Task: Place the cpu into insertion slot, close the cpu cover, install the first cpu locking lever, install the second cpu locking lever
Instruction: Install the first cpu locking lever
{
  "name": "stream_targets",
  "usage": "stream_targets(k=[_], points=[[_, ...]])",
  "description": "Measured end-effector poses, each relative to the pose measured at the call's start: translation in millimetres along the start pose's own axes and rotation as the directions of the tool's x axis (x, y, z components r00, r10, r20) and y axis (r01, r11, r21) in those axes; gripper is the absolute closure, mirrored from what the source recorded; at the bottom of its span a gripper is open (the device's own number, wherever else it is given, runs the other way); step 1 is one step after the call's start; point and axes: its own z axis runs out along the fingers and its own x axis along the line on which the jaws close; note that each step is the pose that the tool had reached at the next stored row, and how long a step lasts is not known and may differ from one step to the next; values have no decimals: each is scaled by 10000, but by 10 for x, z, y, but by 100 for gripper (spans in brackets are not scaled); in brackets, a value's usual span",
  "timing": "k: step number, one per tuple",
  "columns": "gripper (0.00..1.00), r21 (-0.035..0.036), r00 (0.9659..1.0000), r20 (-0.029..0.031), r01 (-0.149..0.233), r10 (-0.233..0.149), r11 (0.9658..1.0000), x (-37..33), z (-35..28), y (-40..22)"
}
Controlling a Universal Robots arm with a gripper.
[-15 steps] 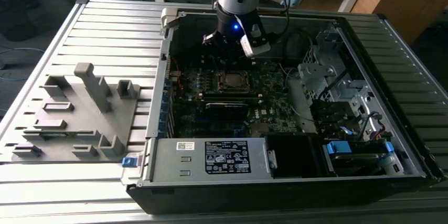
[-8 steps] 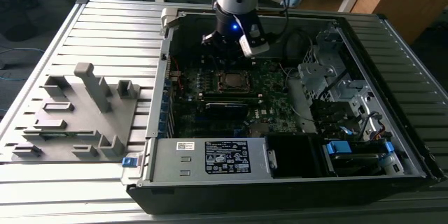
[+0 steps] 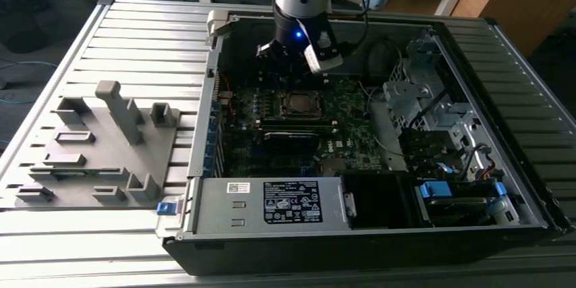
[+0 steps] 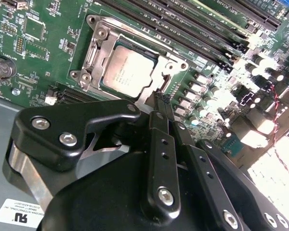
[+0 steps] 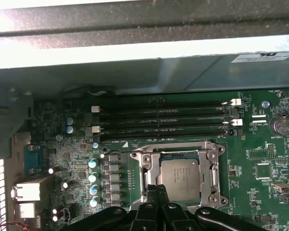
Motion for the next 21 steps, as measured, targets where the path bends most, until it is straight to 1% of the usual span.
stream_targets(k=[6,16,21], points=[[89,-1,10000,0,0,0,10000,4,-1,0],[89,-1,10000,0,-1,1,10000,5,-51,2],[89,-1,10000,0,-1,1,10000,5,-53,1]])
